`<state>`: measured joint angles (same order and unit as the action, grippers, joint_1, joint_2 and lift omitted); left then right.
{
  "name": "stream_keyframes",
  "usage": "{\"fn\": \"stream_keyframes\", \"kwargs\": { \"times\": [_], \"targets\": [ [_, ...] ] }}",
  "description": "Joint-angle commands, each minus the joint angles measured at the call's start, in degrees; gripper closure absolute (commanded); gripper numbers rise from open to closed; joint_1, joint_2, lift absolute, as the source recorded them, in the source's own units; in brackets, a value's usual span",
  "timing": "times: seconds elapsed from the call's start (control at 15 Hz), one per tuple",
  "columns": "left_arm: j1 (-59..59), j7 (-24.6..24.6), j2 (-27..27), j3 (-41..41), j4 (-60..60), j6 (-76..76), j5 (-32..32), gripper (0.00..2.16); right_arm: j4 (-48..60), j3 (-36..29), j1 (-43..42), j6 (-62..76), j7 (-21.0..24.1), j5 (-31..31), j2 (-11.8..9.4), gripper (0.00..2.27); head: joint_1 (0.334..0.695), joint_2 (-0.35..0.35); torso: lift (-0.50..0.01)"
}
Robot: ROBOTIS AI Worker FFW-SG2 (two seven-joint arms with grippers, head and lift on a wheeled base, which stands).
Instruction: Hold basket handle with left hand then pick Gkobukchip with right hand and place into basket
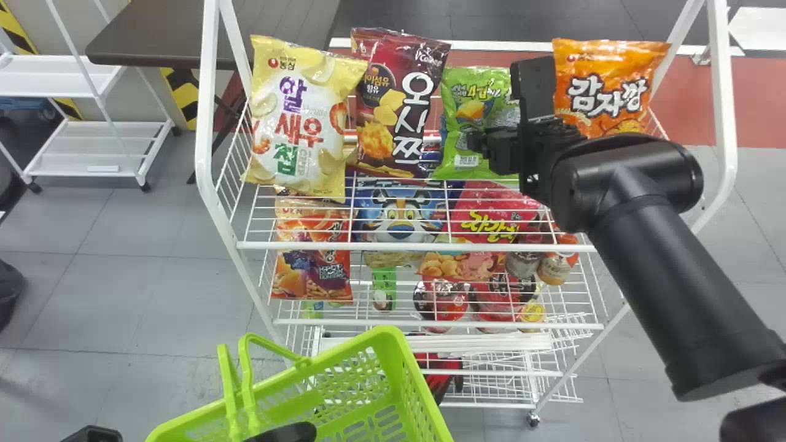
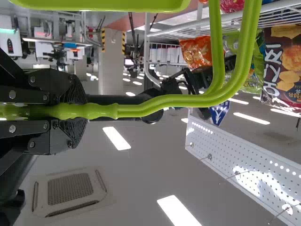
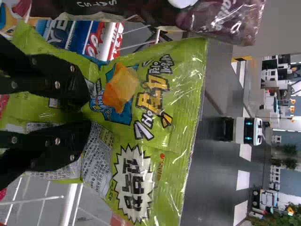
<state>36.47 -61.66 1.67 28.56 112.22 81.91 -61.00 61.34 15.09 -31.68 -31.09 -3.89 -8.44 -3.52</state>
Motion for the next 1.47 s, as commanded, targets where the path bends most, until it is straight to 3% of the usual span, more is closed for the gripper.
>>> {"fn": "stream_keyframes", "kwargs": {
  "times": [0.0,0.33,0.67,1.0,1.4],
  "targets": [
    [0.0,0.0,0.0,0.0,-0.1,0.0,0.0,2.15,3.2,-0.3,1.9,0.0,0.5,0.4,-0.1,2.26,0.695,0.015,0.000],
    [0.0,0.0,0.0,0.0,-0.3,0.0,0.0,2.15,16.4,-2.6,8.9,-5.3,3.3,4.1,-0.5,2.26,0.695,0.015,0.000],
    [0.1,0.0,-0.1,-0.1,-0.3,0.0,0.1,2.15,33.3,-5.2,17.1,-13.3,3.8,3.6,-1.3,2.26,0.695,-0.023,0.000],
    [0.1,-0.1,-0.1,-0.2,-0.3,0.0,0.1,2.15,47.4,-5.3,22.6,-19.3,4.7,3.3,-2.0,2.26,0.695,-0.020,0.000],
    [-0.2,-0.1,-0.1,-0.3,-0.3,0.0,0.1,2.15,67.2,-6.9,31.8,-43.4,4.7,-3.3,-5.1,2.26,0.695,-0.021,0.000]
  ]
}}
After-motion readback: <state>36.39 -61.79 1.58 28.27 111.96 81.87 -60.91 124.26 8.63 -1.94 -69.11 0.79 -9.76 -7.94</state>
